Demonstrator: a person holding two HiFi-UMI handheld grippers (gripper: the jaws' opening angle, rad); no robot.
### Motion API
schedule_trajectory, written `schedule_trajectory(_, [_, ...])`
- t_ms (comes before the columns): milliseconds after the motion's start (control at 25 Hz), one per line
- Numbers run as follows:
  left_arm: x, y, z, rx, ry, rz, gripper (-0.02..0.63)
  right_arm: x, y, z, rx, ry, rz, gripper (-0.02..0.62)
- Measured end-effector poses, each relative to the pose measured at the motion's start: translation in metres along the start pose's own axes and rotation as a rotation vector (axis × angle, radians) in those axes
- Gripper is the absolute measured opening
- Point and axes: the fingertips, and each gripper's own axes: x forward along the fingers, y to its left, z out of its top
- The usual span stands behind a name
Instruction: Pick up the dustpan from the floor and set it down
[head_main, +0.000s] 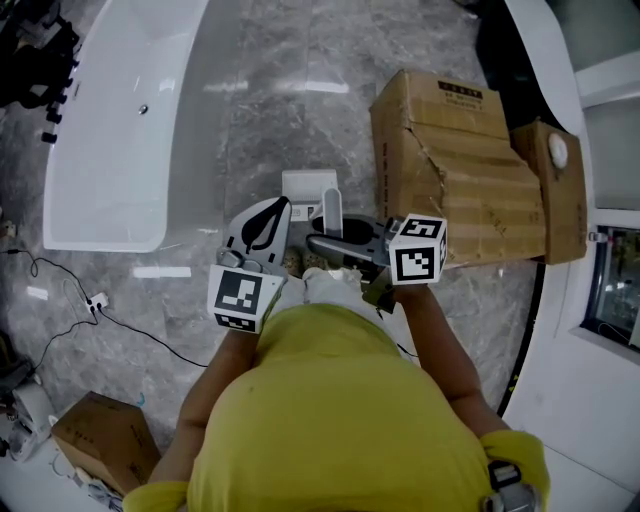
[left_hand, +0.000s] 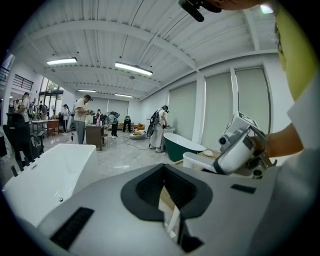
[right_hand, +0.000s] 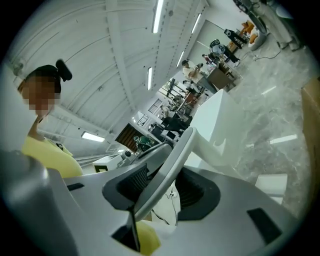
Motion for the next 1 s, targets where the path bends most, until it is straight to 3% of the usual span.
schedule_trajectory(1000, [-0.007, 0.001, -0.001, -0.002, -0.01, 0.029, 0.0, 0.0, 0.005, 0.005, -0.019, 0.016, -0.015, 0.196])
